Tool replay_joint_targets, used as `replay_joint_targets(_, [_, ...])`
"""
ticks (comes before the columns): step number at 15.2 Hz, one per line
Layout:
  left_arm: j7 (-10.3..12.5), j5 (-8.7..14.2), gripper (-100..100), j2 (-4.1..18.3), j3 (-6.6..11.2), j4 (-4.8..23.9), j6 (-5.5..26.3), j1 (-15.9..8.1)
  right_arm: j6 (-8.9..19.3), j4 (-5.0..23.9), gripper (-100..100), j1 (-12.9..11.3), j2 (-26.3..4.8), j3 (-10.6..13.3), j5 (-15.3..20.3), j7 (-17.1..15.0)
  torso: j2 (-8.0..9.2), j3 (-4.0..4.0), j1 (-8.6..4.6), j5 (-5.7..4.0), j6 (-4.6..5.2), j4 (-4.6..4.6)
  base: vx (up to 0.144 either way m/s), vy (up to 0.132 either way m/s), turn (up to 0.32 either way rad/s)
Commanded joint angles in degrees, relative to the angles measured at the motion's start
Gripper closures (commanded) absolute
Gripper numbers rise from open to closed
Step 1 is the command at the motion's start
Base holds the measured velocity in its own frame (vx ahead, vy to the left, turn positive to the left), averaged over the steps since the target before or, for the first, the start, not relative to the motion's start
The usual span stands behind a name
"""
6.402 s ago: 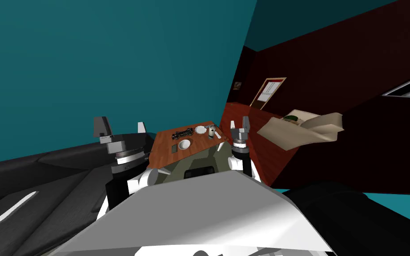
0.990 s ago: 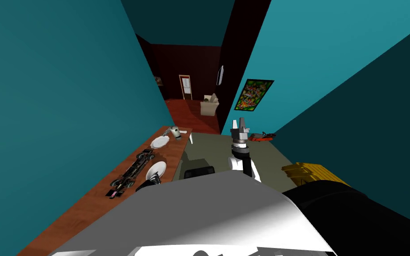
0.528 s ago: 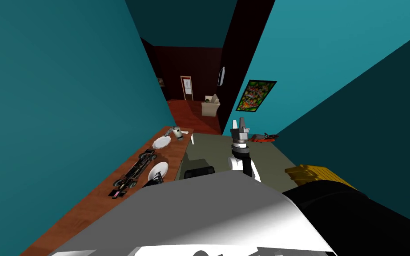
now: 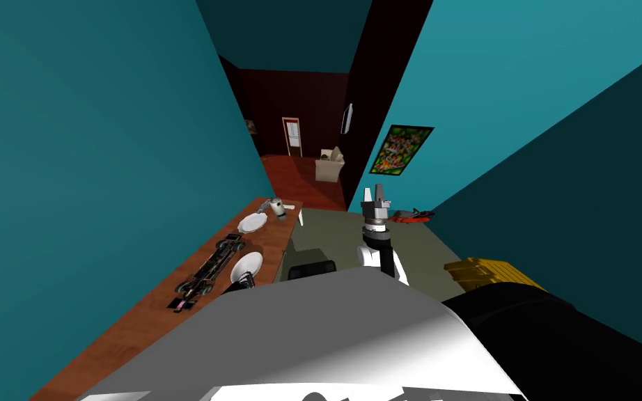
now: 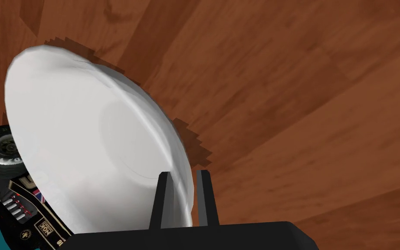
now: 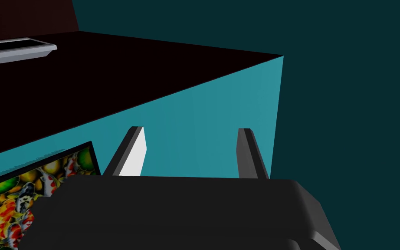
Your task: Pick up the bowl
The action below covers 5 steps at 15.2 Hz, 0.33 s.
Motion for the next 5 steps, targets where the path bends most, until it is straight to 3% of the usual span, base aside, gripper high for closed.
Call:
replay_joint_targets(1, [0.7,0.9,100,1.3,-0.67,-2.3,1.6,0.9,0.0,0.0,0,0.0,0.0,0.0,0.0,0.0,0.00,0.00,0.00,0.00,0.00,0.00,-0.048,-0.061,-0.039])
replay_joint_targets(4, [1.6,2.2,100,3.0,-1.54,-5.1,3.4,2.1,0.0,0.0,0,0.0,0.0,0.0,0.0,0.0,0.13,0.08,-0.15,-0.06,-0.01,0.03,-0.049,-0.059,-0.027])
replay_joint_targets(5, [1.1,1.4,100,2.2,-0.92,-4.1,2.7,1.7,0.0,0.0,0,0.0,0.0,0.0,0.0,0.0,0.15,0.09,-0.16,-0.08,0.00,0.03,-0.032,-0.034,-0.005])
